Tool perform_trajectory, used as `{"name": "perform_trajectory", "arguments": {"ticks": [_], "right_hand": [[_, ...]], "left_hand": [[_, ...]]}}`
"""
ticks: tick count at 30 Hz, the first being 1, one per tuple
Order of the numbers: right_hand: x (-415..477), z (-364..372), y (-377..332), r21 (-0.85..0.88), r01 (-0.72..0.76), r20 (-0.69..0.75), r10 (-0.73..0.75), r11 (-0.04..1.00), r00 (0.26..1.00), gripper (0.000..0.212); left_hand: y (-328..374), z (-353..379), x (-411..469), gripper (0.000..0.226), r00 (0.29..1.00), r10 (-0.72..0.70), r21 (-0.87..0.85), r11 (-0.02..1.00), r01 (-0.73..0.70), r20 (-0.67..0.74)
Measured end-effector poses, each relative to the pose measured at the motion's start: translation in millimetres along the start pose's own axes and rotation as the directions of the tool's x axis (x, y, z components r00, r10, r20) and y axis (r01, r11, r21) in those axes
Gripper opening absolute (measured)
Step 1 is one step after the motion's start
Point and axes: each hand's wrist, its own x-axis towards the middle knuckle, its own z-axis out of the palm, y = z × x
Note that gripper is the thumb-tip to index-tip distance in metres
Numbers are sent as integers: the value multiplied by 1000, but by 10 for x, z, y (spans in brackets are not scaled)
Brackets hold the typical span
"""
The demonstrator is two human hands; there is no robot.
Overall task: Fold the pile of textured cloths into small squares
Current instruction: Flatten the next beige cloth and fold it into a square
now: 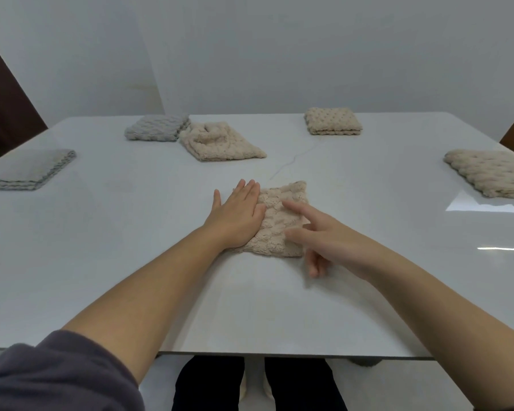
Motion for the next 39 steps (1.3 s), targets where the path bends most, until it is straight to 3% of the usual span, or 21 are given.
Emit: {"name": "perform_trajectory", "arguments": {"ticks": [9,14,18,23,26,29,34,37,39], "right_hand": [[-2,-9,114,-83,29,-122,-39,996,992,63],[10,-9,42,-48,29,-94,-34,998,995,66],[1,12,-48,316,-62,105,30,947,994,72],[79,34,-67,660,-239,311,31,712,950,84],[81,-39,-23,692,-344,404,55,635,913,82],[83,-127,21,680,-377,443,57,628,895,76],[158,-56,-37,726,-320,386,25,609,922,83],[113,-73,1,710,-376,453,22,595,891,96],[57,-131,31,680,-393,485,23,618,874,87]], "left_hand": [[8,2,-7,57,1000,-3,2,1000,3,-14],[14,-3,-14,57,1000,0,3,1000,0,-11],[-2,-50,12,58,998,8,-7,1000,-8,56],[-12,-85,38,59,994,0,-3,1000,0,112],[-1,-59,29,59,997,0,11,1000,-1,78],[8,-38,14,58,999,2,19,1000,-3,46],[5,-21,1,58,999,8,37,999,-9,33],[5,-22,0,58,1000,10,32,999,-11,21],[6,-20,1,58,1000,8,26,1000,-9,15]]}}
